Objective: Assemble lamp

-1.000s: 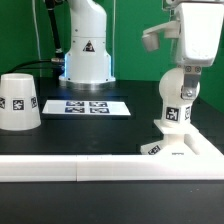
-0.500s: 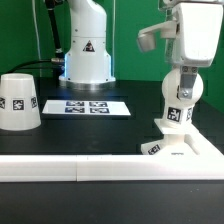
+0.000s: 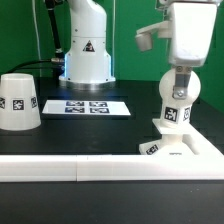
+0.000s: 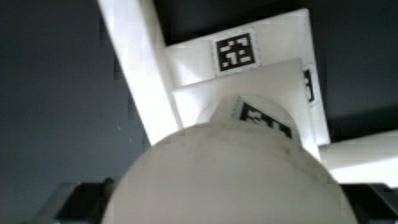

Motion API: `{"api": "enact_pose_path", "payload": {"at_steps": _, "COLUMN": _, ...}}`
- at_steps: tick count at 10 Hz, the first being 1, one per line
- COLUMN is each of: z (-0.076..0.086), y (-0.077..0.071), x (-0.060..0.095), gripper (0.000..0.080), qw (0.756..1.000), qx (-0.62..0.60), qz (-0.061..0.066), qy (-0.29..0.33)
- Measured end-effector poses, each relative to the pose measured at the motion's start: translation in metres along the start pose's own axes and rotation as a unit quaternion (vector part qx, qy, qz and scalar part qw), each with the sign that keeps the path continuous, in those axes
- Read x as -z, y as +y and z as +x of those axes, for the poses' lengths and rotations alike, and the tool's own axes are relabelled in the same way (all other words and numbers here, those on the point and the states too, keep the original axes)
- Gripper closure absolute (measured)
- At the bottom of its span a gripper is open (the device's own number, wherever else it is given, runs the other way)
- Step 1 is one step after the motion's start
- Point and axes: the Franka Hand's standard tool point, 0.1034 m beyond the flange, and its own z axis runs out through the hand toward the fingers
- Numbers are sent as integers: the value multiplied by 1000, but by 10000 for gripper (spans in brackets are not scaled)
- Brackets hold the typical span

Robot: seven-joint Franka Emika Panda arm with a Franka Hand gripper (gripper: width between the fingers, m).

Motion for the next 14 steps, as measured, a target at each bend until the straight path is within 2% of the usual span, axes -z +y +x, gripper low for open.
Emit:
{"api": "enact_pose_path", "payload": {"at_steps": 4, "z": 3, "y": 0, "x": -1, "gripper": 223, "qw": 981, "qx": -193, "qz": -23, "qy": 28}}
{"api": "enact_pose_path", "payload": {"at_steps": 8, "z": 4, "y": 2, "x": 0, "gripper": 222, "qw": 943, "qx": -329, "qz": -20, "qy": 35}}
{"api": "enact_pose_path", "payload": {"at_steps": 9, "z": 4, "y": 2, "x": 1, "gripper": 222, "qw": 927, "qx": -373, "qz": -21, "qy": 39}}
{"api": "enact_pose_path", "payload": {"at_steps": 11, "z": 0, "y": 2, "x": 1, "gripper": 222, "qw": 861, "qx": -505, "qz": -20, "qy": 57}}
{"api": "enact_pose_path", "payload": {"at_steps": 12, "z": 1, "y": 0, "x": 0, "gripper": 222, "qw": 846, "qx": -529, "qz": -20, "qy": 63}}
{"api": "enact_pose_path", "payload": {"at_steps": 14, "z": 0, "y": -2, "x": -2, "gripper": 222, "qw": 807, "qx": -587, "qz": -10, "qy": 65}}
